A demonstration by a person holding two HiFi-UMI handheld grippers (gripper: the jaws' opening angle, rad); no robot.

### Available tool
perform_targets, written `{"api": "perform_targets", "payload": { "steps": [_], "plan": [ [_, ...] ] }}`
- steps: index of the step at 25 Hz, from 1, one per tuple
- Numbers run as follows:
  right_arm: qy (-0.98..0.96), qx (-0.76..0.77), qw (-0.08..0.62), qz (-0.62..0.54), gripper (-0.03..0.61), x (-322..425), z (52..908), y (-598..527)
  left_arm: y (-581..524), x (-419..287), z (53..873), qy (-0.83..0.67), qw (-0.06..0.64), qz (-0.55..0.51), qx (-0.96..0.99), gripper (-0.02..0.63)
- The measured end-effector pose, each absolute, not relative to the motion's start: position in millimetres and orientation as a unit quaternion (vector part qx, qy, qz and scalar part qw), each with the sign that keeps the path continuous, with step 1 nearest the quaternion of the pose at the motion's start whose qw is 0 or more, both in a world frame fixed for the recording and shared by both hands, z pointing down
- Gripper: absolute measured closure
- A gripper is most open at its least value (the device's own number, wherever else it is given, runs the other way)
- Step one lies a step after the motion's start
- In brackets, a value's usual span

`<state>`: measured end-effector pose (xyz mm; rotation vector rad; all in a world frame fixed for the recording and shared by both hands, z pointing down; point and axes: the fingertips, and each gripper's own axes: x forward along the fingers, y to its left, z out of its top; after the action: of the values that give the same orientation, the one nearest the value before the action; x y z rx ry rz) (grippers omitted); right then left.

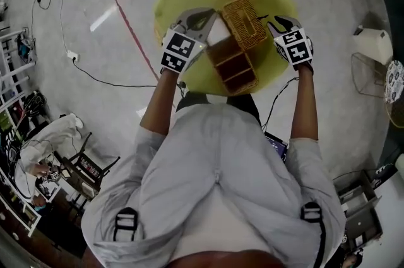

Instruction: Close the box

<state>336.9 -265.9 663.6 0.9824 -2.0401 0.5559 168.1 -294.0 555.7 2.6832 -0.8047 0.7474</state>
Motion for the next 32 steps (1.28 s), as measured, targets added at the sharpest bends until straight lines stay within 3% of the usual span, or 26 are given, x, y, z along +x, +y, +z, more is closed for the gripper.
{"api": "perform_targets", "payload": {
  "steps": [17,21,26,32],
  "plan": [
    [-0.82,0.191,0.525,0.123,0.44,332.1,747.6,-277.6,-301.4,158.7,595.6,-0.332,0.15,0.283,0.887,0.584],
    [-0.822,0.175,0.531,0.111,0.443,328.5,754.7,-278.3,-300.1,153.8,599.7,-0.341,0.154,0.285,0.883,0.584],
    [-0.826,0.177,0.524,0.108,0.526,324.5,752.4,-279.4,-296.7,145.8,599.2,-0.351,0.157,0.284,0.878,0.584],
    [-0.836,0.196,0.484,0.167,0.534,311.4,728.7,-272.9,-291.3,126.5,592.1,-0.355,0.164,0.268,0.88,0.584]
  ]
}}
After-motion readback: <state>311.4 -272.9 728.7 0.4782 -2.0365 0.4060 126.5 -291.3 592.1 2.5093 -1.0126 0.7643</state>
